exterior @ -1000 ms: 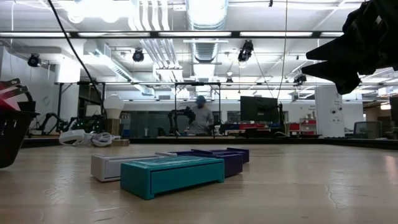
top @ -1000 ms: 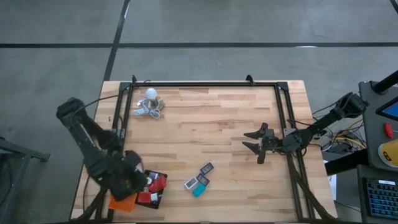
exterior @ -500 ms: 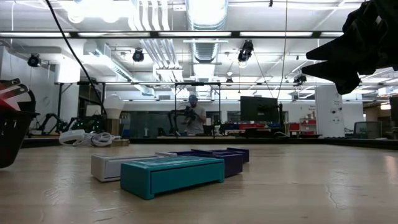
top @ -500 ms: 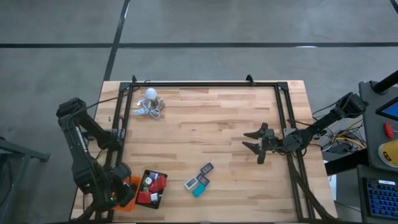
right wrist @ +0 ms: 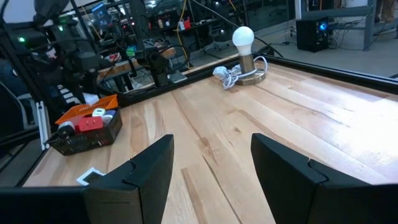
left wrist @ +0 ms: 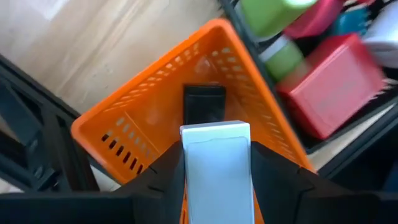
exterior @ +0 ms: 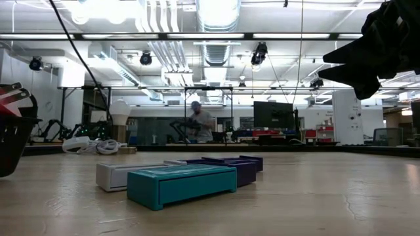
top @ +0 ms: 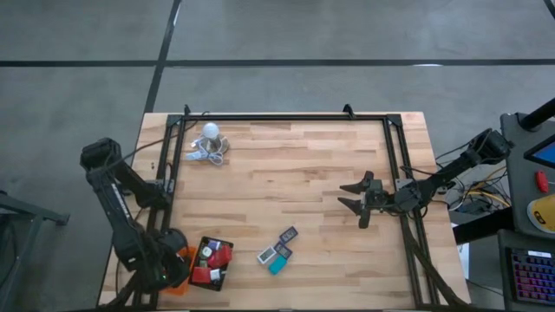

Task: Pick & Place Office items
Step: Put the top white digital clock into the orange basket

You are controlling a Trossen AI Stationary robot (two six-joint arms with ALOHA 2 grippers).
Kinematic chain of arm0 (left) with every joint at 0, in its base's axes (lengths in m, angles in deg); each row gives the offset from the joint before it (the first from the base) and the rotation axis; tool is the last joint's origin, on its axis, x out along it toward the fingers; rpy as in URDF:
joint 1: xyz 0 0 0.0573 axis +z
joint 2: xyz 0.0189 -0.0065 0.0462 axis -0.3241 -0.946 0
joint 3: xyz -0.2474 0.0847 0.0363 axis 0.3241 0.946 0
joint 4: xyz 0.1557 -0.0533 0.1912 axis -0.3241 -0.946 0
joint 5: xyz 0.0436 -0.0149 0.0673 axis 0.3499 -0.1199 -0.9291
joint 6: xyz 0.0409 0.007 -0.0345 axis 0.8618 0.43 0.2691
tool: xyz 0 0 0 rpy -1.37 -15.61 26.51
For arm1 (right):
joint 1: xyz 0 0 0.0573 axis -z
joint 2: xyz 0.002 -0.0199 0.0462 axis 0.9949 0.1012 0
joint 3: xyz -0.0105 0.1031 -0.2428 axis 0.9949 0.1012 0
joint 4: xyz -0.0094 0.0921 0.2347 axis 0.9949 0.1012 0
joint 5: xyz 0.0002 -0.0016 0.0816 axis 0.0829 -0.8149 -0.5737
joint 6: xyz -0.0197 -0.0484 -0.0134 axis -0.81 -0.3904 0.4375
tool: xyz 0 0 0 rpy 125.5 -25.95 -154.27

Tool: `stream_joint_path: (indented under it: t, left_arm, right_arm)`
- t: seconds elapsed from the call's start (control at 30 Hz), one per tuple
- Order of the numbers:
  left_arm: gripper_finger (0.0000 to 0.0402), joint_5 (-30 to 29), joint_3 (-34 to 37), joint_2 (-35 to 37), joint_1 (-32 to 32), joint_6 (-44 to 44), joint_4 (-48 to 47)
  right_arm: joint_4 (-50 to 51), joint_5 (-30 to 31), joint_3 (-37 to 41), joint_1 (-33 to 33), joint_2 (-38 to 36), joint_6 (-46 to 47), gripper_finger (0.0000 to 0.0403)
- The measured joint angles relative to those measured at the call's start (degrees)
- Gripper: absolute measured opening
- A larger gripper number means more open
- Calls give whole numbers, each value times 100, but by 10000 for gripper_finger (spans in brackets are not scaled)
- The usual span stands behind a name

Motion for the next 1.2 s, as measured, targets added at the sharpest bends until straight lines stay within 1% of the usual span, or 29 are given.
stream_joint_path:
  t: [0.17,0.33,0.5,0.97,1.1,1.2]
  left_arm:
    - [152,88,507,0,-2,14,555]
    - [153,88,1042,2,-4,12,1339]
    - [170,173,1476,32,-4,58,2196]
    - [244,191,1499,48,-2,89,2252]
    - [257,187,1499,60,-2,78,2252]
    - [260,173,1499,85,-2,72,2253]
  right_arm:
    - [0,2,0,0,0,0,210]
    - [0,0,0,2,0,0,210]
    - [0,0,0,0,2,0,210]
    - [0,1,0,2,0,0,210]
    - [0,1,0,1,2,0,210]
    - [0,2,0,2,2,0,210]
